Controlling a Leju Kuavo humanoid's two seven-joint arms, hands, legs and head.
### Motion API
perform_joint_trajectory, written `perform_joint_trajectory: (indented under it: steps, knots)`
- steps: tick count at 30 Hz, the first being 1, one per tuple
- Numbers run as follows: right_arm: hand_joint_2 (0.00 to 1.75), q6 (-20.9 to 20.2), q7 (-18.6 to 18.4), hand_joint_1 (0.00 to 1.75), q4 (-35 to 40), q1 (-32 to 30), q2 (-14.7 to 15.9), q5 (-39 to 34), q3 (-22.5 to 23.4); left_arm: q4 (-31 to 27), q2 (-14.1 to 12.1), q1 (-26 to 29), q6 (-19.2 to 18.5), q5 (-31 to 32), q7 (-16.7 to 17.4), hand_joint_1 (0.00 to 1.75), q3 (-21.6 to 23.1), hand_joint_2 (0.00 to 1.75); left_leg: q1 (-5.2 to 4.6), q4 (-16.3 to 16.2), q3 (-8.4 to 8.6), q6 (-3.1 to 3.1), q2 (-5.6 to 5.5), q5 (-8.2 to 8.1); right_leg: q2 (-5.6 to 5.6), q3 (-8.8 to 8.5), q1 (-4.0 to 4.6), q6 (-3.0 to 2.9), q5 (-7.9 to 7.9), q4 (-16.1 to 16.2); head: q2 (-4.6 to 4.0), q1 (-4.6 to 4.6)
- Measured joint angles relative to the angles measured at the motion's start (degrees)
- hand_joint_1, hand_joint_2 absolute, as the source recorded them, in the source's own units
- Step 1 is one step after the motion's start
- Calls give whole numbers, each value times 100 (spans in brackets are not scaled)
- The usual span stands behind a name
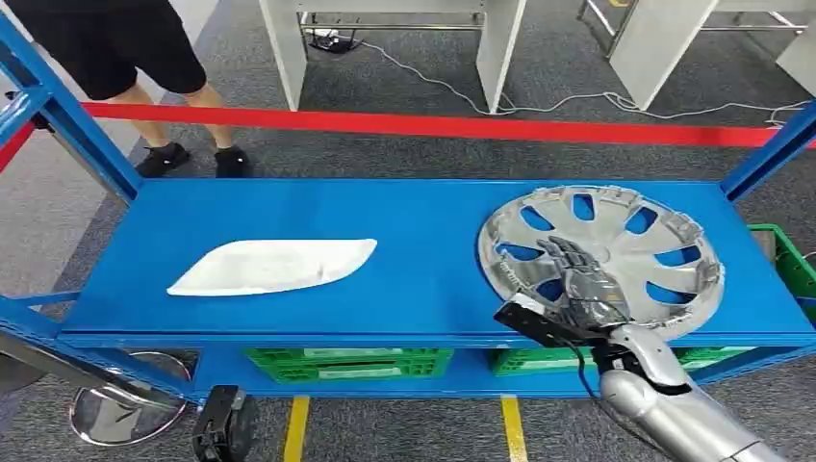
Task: Take the parts from the cabinet and place them on the table.
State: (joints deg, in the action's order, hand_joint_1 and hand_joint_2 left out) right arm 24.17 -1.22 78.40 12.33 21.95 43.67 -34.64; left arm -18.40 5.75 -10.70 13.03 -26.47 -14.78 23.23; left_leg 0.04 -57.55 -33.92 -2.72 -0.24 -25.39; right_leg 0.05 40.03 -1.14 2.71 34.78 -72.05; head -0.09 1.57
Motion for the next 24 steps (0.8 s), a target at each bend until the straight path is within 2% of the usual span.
perform_joint_trajectory:
  steps: [1, 2, 3, 4, 5, 6, 7, 10, 12, 13, 15, 16, 17, 18, 19, 21, 22, 24]
  knots:
    - [175, -2, -29, 0, 0, -43, 22, -26, 37, 2, -4, 13, 0, -13, -7, 0, 2, 0, -7, -5, 0, -5, 0, -4, 0, 183, 0, 9, 80, -344, 0, 2]
    - [175, -6, -59, 0, 0, -89, 43, -39, 83, 4, -4, 23, 13, -35, -18, 0, 0, 0, -10, -6, 7, -7, 0, -5, -1, 207, 0, 8, 2, -353, 0, -2]
    - [175, -7, -81, 0, 2, -136, 83, -44, 127, 9, -7, 29, 15, -50, -31, 0, 0, 0, -13, -8, 13, -11, -3, -10, -2, 106, 0, 2, -191, -117, 0, 0]
    - [175, -7, -98, 0, 9, -174, 125, -44, 179, 9, -11, 33, 15, -57, -46, 0, 0, 0, -13, -12, 23, -11, -9, -18, -2, -106, 0, -11, -453, 329, 0, 0]
    - [175, -7, -120, 0, 17, -206, 190, -44, 262, 9, -11, 39, 13, -66, -61, 0, 0, 0, -13, -25, 38, 2, -17, -31, -6, -419, 0, -26, -744, 956, 0, 0]
    - [175, -9, -122, 0, 44, -237, 234, -41, 313, 11, -15, 41, 13, -72, -68, 0, 0, 0, -13, -41, 40, 28, -23, -48, -16, -605, 2, -40, -806, 1370, 0, 0]
    - [175, -9, -138, 0, 59, -245, 254, -41, 352, 11, -22, 39, 13, -74, -70, 0, 0, 0, -63, -91, 0, 59, -27, -65, -1, -723, 27, -56, -748, 1479, 0, 9]
    - [175, -50, -185, 0, 102, -342, 323, 11, 437, 20, -28, 61, 13, -96, -70, 0, 0, 0, -43, -60, 12, 119, -21, -32, 19, -695, 46, -124, -758, 1426, 0, 6]
    - [175, -192, -295, 0, 190, -390, 341, 100, 509, 24, -48, 60, 15, -111, -76, 0, 0, 0, -38, -172, -17, 201, -15, -167, 6, -724, -4, -198, -795, 1471, 0, -4]
    - [175, -273, -343, 0, 236, -416, 356, 125, 553, 24, -50, 57, 13, -116, -83, 0, 0, 0, -30, -477, -141, 242, -10, -368, -3, -725, -7, -239, -789, 1471, 0, -44]
    - [175, -417, -409, 0, 306, -503, 415, 129, 629, 28, -65, 69, 15, -153, -98, 0, 0, 0, -2, -1417, -558, 291, -5, -814, -22, -721, -5, -248, -788, 1470, 0, -42]
    - [175, -476, -433, 0, 337, -543, 430, 127, 668, 33, -68, 91, 15, -166, -105, 0, 0, 0, 5, -1847, -748, 302, -4, -950, -26, -719, -5, -248, -787, 1468, 0, -44]
    - [175, -516, -448, 0, 363, -562, 446, 127, 706, 35, -74, 113, 15, -166, -114, 0, 0, 0, 12, -1937, -789, 304, -3, -910, -24, -724, -5, -248, -787, 1467, 0, -41]
    - [175, -544, -452, 0, 391, -577, 459, 125, 732, 39, -81, 121, 13, -168, -120, 0, 0, 0, 17, -1761, -695, 298, -3, -734, -15, -730, -5, -248, -787, 1466, 0, -50]
    - [175, -571, -457, 0, 411, -590, 476, 125, 750, 42, -83, 119, 13, -168, -125, 0, 0, 0, 17, -1359, -510, 282, -3, -486, -9, -740, -5, -246, -786, 1464, 0, -44]
    - [175, -632, -479, 0, 457, -629, 516, 116, 780, 42, -96, 110, 15, -173, -135, 0, 0, 0, 14, -312, -9, 220, -5, -14, -7, -764, -5, -225, -774, 1465, 0, -46]
    - [175, -695, -498, 0, 474, -641, 536, 107, 798, 42, -103, 99, 15, -177, -138, 0, 0, 0, -15, -141, 80, 201, -4, -100, -1, -745, 34, -193, -761, 1447, 0, -46]
    - [175, -807, -533, 0, 509, -661, 601, 76, 835, 42, -105, 105, 15, -203, -149, 0, 0, 0, -23, -91, 56, 170, -3, -112, 0, -706, 29, -134, -789, 1456, 0, -31]
